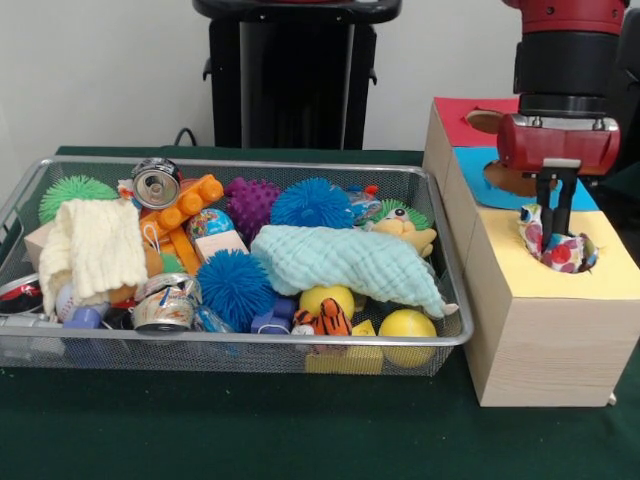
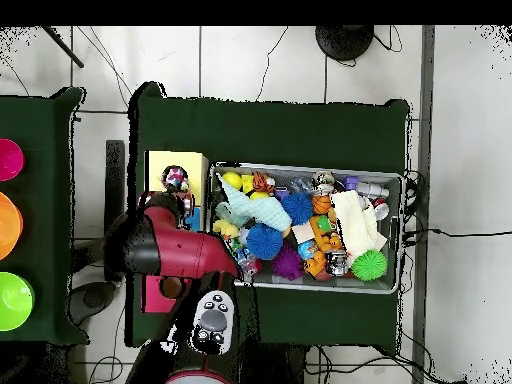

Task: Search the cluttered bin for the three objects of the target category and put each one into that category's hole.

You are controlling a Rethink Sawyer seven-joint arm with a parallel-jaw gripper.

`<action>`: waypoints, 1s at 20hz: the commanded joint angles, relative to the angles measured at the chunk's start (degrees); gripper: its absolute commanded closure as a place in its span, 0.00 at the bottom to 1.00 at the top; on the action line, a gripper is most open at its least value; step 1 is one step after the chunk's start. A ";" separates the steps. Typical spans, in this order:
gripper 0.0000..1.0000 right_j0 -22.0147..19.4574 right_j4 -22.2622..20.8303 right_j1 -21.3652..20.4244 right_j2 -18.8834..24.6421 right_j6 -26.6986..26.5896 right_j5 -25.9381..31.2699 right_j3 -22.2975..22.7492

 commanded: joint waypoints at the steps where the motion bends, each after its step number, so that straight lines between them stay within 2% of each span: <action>1: 1.00 2.73 4.44 6.08 0.48 17.25 5.02 8.35; 7: 1.00 -1.13 3.43 8.23 4.14 14.97 0.93 7.99; 13: 1.00 -4.81 1.28 12.46 7.79 16.74 -7.75 7.73; 18: 1.00 -5.85 2.78 15.12 7.97 16.71 -9.33 7.36; 20: 1.00 -7.07 2.35 15.69 9.28 16.55 -10.55 7.51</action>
